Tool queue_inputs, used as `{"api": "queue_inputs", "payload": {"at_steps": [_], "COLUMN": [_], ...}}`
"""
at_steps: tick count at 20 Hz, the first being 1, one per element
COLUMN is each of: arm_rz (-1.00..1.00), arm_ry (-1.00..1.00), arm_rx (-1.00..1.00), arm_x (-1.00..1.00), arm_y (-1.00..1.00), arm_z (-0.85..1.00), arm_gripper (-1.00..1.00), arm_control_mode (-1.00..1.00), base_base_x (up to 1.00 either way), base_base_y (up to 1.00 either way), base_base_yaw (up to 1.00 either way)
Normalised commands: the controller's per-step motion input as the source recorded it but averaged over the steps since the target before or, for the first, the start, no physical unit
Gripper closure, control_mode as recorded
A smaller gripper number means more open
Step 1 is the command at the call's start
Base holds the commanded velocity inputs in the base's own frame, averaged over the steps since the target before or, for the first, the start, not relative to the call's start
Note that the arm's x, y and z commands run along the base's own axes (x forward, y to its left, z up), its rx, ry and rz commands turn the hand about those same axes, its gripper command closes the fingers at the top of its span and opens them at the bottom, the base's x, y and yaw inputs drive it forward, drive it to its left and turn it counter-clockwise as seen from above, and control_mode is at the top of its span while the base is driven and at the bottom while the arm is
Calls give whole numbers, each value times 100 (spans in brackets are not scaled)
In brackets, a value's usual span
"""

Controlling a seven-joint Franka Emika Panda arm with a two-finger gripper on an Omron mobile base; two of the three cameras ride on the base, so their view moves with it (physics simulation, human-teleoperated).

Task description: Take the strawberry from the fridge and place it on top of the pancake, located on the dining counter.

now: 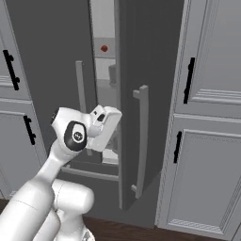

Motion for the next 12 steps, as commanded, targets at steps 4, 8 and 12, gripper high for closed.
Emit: {"api": "queue_inputs", "payload": {"at_steps": [4,8,12], "arm_rz": [-8,-13,-17], "arm_ry": [0,3,5], "arm_rx": [-2,0,0], "arm_x": [-6,-6,0], "arm_y": [-70,-88,-94], "arm_z": [-15,-13,-9], "arm_gripper": [-100,-100,-100], "arm_control_mode": [-100,-100,-100], "base_base_x": [0,0,0], "base_base_y": [0,0,0], "base_base_yaw": [0,0,0]}}
